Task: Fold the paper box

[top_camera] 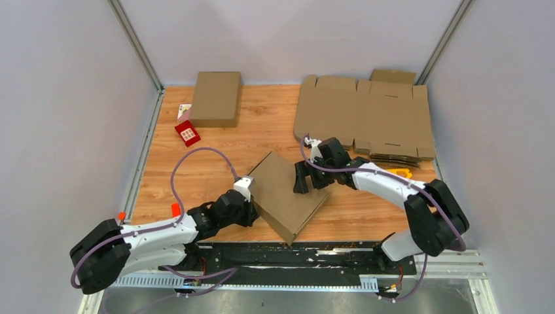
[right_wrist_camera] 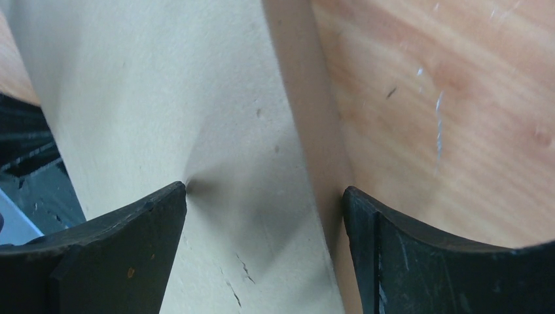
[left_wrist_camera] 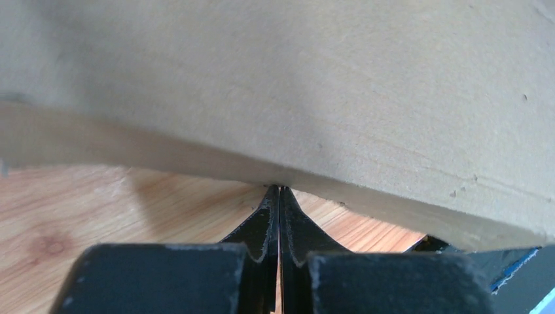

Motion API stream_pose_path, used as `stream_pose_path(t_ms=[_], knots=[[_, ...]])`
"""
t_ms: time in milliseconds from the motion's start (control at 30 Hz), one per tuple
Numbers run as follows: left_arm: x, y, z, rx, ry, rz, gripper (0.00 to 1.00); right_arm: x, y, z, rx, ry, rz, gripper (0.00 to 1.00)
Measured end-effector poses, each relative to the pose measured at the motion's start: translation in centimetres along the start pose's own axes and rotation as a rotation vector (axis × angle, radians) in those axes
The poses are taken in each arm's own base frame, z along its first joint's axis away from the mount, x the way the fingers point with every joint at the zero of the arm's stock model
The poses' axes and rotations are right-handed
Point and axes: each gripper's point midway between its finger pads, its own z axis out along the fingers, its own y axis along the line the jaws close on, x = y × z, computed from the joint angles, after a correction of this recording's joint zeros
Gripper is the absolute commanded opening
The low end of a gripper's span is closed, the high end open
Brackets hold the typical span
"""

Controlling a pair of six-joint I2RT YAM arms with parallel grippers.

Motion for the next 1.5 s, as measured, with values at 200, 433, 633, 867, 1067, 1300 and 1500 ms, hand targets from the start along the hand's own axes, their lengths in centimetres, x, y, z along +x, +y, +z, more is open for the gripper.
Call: stream_pose_path(t_ms=[200, 433, 633, 867, 1067, 1300, 1500], knots=[[-0.7, 0.9, -1.1, -0.041, -0.028, -0.015, 0.0, 1.4, 1.1, -1.9, -0.019, -0.014, -0.009, 0.92], [-2.7, 0.6, -2.7, -0.036, -0.093, -0.047, 0.0, 0.5, 2.0, -3.2, -0.038, -0.061, -0.019, 0.93], [-1.7, 2.5, -2.8, -0.108, -0.052, -0.078, 0.0, 0.6, 2.1, -3.2, -0.042, -0.054, -0.008, 0.94], [-1.1, 3.2, -2.9, -0.14, -0.027, -0.108, 0.0, 0.5, 1.7, -3.5, -0.021, -0.055, -0.002, 0.9], [-1.2, 2.5, -1.9, -0.114, -0.021, -0.133, 0.0, -0.3, 0.6, -3.1, -0.011, -0.068, 0.029, 0.67], [-1.4, 1.9, 0.3, -0.092, -0.021, -0.145, 0.0, -0.2, -0.5, -1.7, -0.032, -0.06, 0.092, 0.47], [-2.4, 0.9, 2.0, -0.034, -0.06, -0.152, 0.0, 0.3, -0.8, -0.8, -0.057, -0.062, 0.106, 0.45]])
